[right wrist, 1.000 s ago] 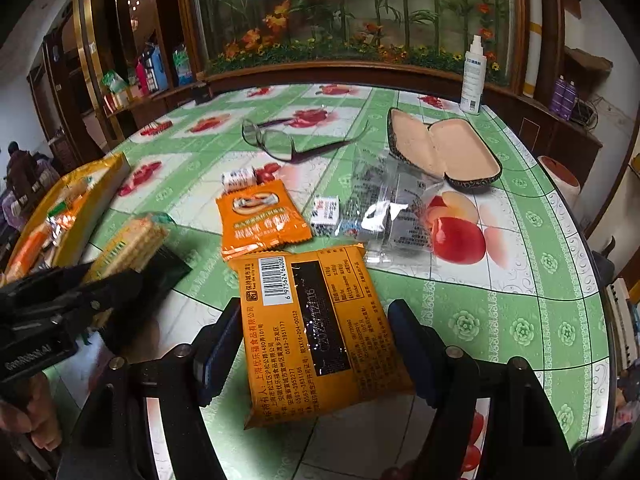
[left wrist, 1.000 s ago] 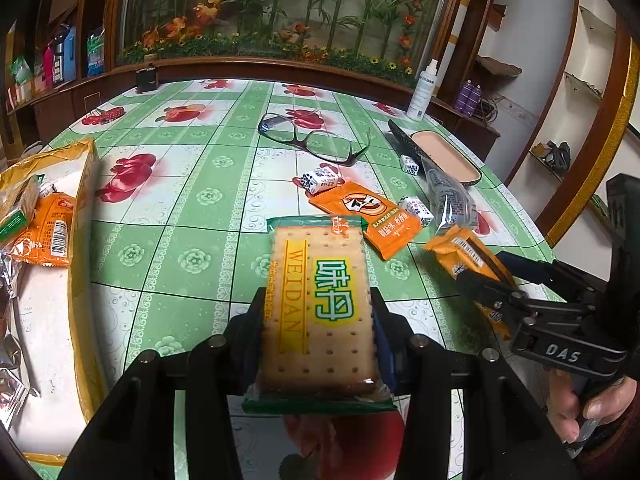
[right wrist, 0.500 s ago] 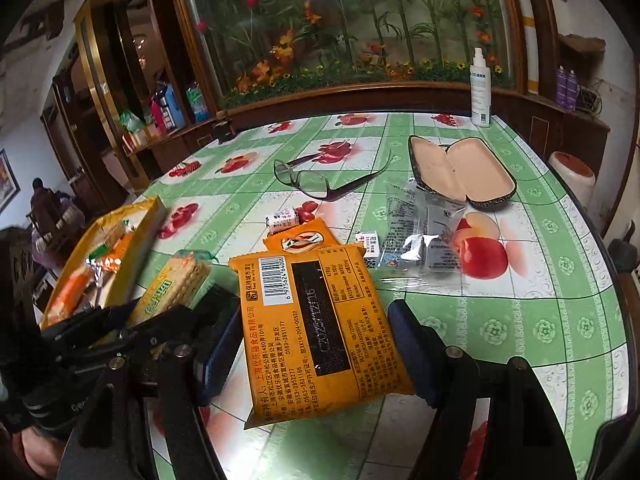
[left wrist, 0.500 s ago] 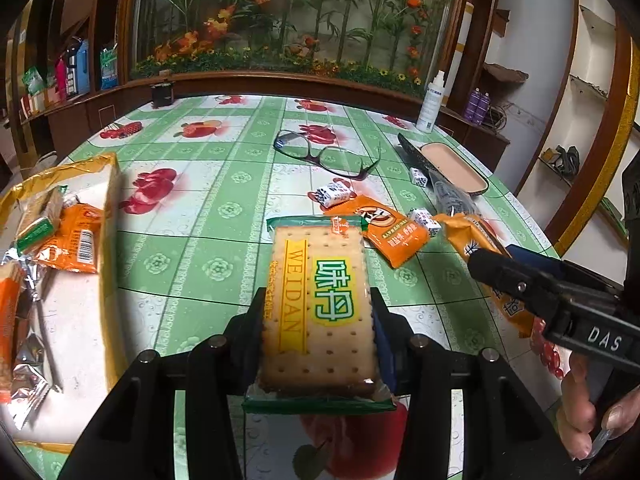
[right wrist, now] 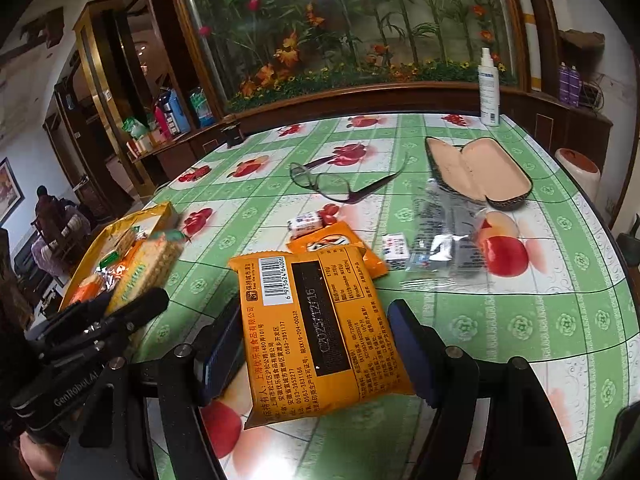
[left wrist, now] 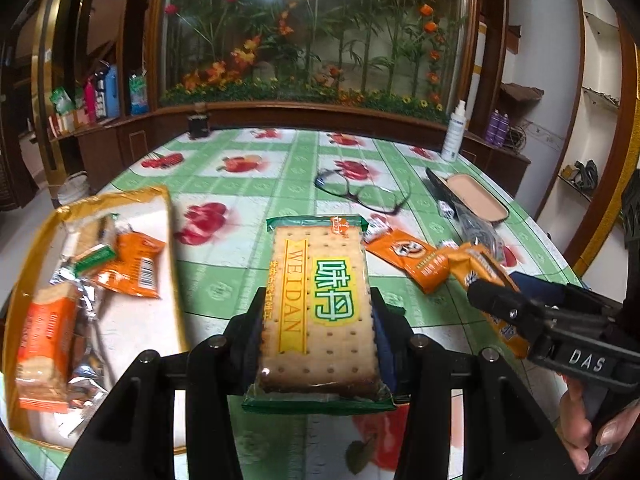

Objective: Organize snacks
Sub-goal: 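Lift both packets and carry them toward the tray, then lower both packets into the tray and open both grippers, then grasp the dark green packet with the left gripper while the right moves to the orange sausage packet, then close the right gripper on the orange sausage packet while the left holds the green packet, then lift the orange sausage packet with the right gripper off the table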

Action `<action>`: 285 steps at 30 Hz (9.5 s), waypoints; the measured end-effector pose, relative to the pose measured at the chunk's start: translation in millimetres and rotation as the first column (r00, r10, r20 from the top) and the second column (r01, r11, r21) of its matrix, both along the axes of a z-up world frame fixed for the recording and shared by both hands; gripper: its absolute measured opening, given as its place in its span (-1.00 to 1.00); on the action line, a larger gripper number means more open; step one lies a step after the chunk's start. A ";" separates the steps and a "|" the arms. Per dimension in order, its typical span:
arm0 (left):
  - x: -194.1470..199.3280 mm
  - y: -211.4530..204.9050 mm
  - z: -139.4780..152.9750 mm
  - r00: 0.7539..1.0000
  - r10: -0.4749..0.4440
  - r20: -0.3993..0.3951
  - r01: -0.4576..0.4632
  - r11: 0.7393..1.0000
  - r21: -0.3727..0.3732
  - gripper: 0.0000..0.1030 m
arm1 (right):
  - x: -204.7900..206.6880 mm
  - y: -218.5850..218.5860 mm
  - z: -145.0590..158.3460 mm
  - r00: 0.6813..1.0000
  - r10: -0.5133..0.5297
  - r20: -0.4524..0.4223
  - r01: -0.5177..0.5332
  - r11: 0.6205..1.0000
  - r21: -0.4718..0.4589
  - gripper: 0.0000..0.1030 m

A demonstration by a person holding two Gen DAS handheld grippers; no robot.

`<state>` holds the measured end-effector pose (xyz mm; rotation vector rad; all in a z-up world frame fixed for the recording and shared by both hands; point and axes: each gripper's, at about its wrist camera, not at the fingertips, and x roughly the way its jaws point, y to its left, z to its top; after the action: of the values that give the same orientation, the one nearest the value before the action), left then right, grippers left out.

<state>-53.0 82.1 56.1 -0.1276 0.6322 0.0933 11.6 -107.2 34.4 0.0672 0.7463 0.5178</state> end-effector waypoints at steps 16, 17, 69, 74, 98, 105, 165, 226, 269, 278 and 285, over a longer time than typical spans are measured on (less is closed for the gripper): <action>-24.3 25.4 18.4 0.994 0.083 0.067 -0.085 0.996 0.029 -0.11 | -17.4 40.8 1.9 0.997 0.076 0.008 -0.076 0.997 0.011 0.50; -25.8 28.0 19.7 0.994 0.089 0.070 -0.091 0.995 0.031 -0.11 | -17.7 43.0 2.1 0.997 0.081 0.008 -0.081 0.997 0.013 0.50; -78.8 194.6 -14.4 0.916 0.396 -0.064 -0.401 0.905 -0.138 -0.11 | -38.7 227.1 -15.4 0.909 0.377 -0.179 -0.348 0.921 0.174 0.46; -77.4 194.4 -14.8 0.916 0.396 -0.068 -0.402 0.906 -0.134 -0.11 | -39.5 224.7 -11.8 0.905 0.390 -0.171 -0.357 0.914 0.195 0.46; -74.3 152.4 12.1 0.951 0.305 -0.048 -0.308 0.949 -0.069 0.22 | 8.6 121.4 21.6 0.965 0.214 -0.154 -0.157 0.935 0.317 0.45; -70.4 139.5 14.9 0.966 0.251 -0.055 -0.256 0.962 -0.100 0.22 | 38.2 57.7 23.7 0.985 0.078 -0.156 -0.025 0.948 0.318 0.45; 31.8 -29.0 -48.1 0.961 -0.109 -0.253 0.124 0.991 0.042 -0.16 | 86.4 55.8 -27.2 0.982 0.037 -0.185 -0.067 0.985 -0.162 -0.58; 15.6 -31.7 -36.8 0.964 -0.091 -0.252 0.106 0.993 0.045 -0.16 | 67.6 79.7 -35.8 0.992 -0.015 -0.124 -0.017 0.966 -0.258 -0.01; -40.0 -19.7 10.1 0.981 -0.031 -0.193 0.046 0.996 0.071 -0.16 | 52.0 91.4 -39.5 0.996 0.016 -0.089 -0.042 0.955 -0.295 0.13; -41.7 -12.8 11.9 0.982 -0.021 -0.187 0.034 0.997 0.064 -0.16 | 54.9 83.6 -36.6 0.994 -0.007 -0.107 -0.021 0.967 -0.256 0.01; -41.8 -13.0 11.7 0.982 -0.018 -0.186 0.031 0.997 0.064 -0.16 | 54.4 77.5 -31.1 0.993 -0.011 -0.114 -0.014 0.976 -0.216 -0.54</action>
<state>-94.8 69.0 67.8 -0.0464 0.8153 0.1032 66.0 -29.6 3.4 -0.1075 0.9111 0.4340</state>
